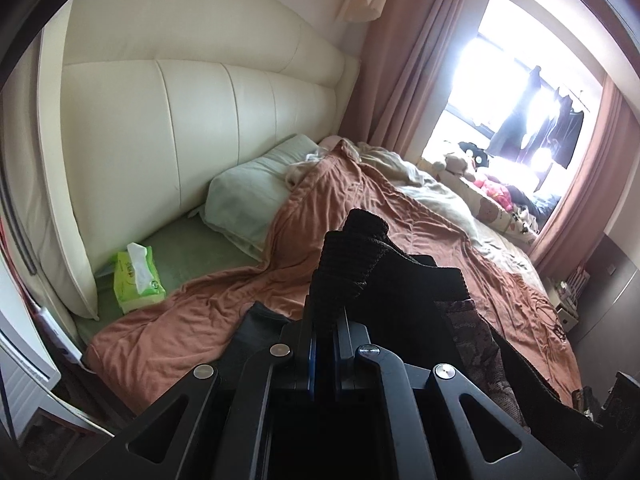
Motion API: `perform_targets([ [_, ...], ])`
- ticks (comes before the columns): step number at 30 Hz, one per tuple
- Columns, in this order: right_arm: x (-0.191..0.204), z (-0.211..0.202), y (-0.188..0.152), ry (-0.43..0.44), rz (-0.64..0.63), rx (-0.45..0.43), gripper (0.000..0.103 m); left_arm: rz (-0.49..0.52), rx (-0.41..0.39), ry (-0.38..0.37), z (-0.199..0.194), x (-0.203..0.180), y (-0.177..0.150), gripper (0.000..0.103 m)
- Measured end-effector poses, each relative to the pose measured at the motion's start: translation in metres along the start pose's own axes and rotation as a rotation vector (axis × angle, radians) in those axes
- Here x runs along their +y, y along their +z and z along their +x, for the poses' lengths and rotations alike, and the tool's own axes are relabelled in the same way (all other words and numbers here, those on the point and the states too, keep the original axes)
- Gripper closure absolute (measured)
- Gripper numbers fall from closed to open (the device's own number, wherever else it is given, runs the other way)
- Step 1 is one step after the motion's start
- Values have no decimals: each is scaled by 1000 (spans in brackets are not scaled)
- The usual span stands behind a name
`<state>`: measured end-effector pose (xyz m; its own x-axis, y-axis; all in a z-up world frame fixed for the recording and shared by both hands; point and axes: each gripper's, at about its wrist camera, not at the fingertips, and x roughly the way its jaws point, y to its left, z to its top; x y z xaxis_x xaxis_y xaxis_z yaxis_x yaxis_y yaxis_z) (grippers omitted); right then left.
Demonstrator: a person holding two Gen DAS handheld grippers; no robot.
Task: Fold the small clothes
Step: 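Carry the lifted shirt with both grippers toward the bed's headboard corner, then lower the shirt onto the blanket and open both grippers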
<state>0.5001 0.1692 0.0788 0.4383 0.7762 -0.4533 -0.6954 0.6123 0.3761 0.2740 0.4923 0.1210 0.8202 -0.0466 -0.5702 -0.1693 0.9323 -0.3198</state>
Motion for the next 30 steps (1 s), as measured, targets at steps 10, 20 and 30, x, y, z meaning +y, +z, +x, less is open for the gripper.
perform_targets([
  [10,-62,93,15,11,26,122,93,-89,67,52,86,51,-11,98],
  [20,-119,134,32,-12,77,136,93,-82,127,108,159,56,-3,98],
  [30,-191,190,16,-91,206,161,92,-80,211,162,242,65,-17,98],
])
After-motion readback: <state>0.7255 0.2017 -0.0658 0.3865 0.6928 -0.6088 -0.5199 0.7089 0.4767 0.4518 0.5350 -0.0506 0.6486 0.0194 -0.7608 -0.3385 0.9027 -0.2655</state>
